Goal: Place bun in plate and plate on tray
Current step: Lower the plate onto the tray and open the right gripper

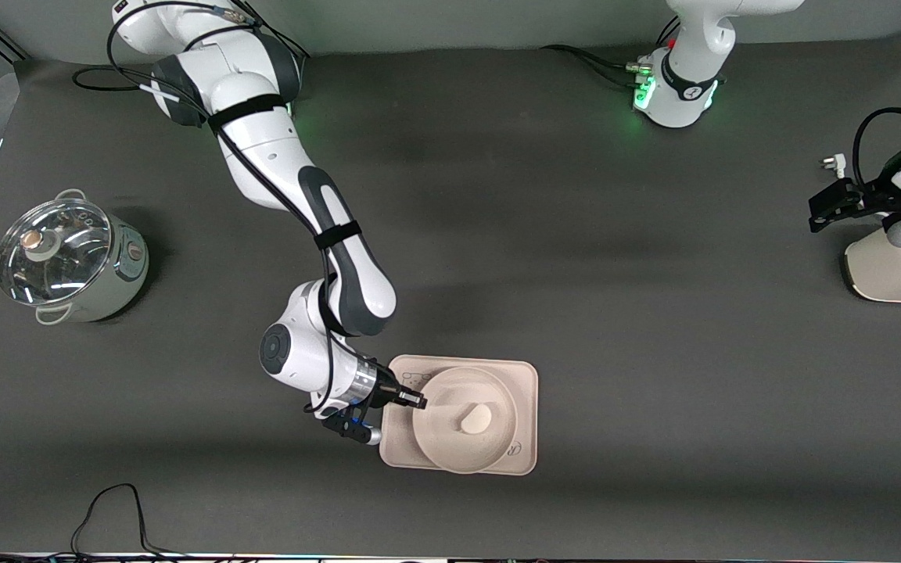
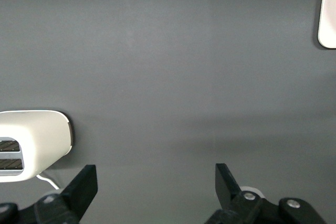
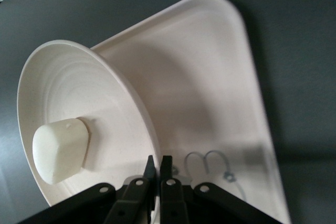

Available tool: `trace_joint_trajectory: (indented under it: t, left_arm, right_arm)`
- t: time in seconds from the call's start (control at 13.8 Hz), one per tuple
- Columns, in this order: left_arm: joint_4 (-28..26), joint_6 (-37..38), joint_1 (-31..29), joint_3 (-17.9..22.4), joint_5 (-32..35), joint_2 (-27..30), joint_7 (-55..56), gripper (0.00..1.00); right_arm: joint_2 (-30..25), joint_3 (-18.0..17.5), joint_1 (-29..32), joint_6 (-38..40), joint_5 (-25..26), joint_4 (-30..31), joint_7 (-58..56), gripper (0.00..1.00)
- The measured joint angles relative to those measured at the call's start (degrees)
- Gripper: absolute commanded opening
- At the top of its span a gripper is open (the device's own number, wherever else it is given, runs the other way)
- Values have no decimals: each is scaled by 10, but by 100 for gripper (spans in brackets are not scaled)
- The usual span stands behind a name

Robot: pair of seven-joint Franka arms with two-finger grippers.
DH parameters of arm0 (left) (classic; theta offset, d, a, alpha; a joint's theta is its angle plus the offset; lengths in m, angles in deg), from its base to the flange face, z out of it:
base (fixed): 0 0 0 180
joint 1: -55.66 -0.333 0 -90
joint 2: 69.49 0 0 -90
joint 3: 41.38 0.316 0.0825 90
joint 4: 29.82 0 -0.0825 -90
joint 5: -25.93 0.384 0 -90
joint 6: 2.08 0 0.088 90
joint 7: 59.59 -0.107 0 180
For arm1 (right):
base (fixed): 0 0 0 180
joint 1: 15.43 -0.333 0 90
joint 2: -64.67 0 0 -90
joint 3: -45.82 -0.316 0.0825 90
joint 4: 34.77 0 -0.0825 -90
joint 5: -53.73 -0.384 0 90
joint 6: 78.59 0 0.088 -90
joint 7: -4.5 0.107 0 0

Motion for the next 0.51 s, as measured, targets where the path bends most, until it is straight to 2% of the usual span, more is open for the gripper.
trace_joint_trajectory:
  t: [0.29,0.36,0.44,0.51]
  left_arm:
    - [0,0,0,0,0,0,0,100]
    - [0,0,0,0,0,0,0,100]
    - [0,0,0,0,0,0,0,100]
    - [0,0,0,0,0,-1,0,100]
  right_arm:
    - [10,-1,11,0,0,-1,0,1]
    - [10,-1,11,0,0,-2,0,30]
    - [10,-1,12,0,0,-3,0,89]
    - [10,-1,14,0,0,-4,0,100]
